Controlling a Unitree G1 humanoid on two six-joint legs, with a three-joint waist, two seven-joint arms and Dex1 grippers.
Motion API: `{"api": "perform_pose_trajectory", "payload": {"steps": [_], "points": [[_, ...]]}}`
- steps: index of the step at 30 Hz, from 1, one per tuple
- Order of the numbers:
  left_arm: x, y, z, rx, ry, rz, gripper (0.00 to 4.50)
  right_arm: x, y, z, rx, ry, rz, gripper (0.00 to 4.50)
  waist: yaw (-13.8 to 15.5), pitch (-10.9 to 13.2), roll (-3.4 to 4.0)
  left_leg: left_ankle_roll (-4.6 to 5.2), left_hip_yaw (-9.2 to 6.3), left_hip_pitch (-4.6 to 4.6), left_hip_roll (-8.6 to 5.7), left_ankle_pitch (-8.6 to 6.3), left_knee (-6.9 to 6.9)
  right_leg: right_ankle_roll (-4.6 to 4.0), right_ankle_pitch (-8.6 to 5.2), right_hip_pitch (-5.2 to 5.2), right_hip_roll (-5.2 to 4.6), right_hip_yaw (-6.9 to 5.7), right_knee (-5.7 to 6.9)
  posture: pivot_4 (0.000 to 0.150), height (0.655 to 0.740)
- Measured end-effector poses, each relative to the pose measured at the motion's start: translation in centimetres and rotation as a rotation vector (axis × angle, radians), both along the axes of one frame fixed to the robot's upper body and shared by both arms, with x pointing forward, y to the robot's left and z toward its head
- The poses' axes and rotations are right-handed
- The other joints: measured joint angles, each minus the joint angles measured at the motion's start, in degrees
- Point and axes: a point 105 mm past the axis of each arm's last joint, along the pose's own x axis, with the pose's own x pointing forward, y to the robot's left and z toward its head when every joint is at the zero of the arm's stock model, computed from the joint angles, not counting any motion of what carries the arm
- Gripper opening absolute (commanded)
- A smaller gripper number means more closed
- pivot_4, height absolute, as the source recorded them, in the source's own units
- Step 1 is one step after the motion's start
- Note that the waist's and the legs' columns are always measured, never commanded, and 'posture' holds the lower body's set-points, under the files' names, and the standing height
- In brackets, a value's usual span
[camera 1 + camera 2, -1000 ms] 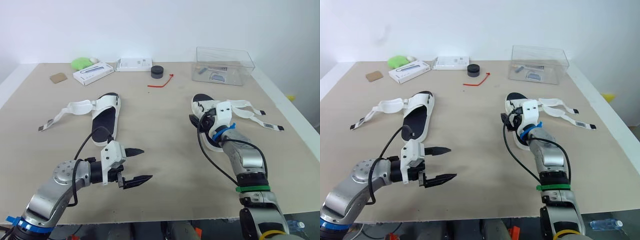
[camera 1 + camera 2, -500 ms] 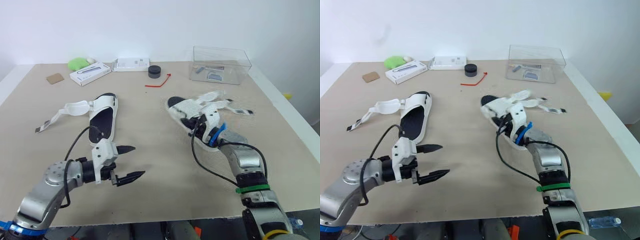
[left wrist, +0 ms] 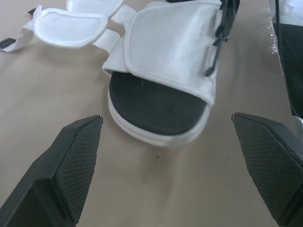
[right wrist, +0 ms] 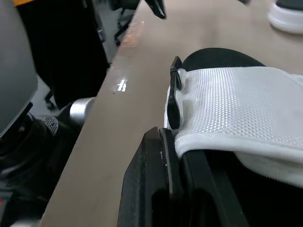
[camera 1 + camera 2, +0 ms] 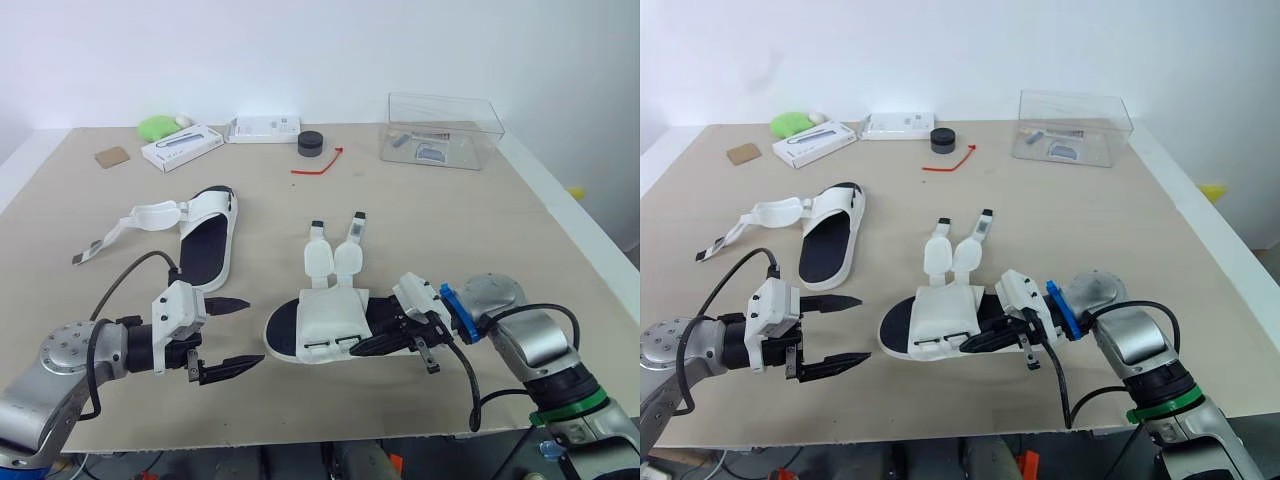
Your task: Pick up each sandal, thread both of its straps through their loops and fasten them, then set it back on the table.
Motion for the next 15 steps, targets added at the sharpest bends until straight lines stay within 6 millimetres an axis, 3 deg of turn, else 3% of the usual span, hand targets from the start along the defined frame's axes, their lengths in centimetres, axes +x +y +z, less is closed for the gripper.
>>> {"api": "perform_pose_trajectory", "payload": {"steps": [8, 15], "points": [[0.0, -0.1, -0.2, 0.000, 0.018, 0.002, 4.50, 0.5, 0.7, -0.7, 0.024, -0.031, 0.011, 0.02, 0.0, 0.0, 0.00, -0.01, 0.01, -0.05, -0.04, -0.01, -0.01, -0.06, -0.06, -0.01, -0.09, 0.00, 0.00, 0.150, 0.7400], [0.6, -0.2, -0.3, -0.006, 0.021, 0.006, 4.50, 2.1, 1.2, -1.6, 0.000, -0.070, 0.021, 0.02, 0.0, 0.0, 0.00, -0.01, 0.02, 0.00, -0.02, -0.01, 0.00, -0.07, 0.00, -0.01, -0.02, 0.01, 0.02, 0.150, 0.7400]]}}
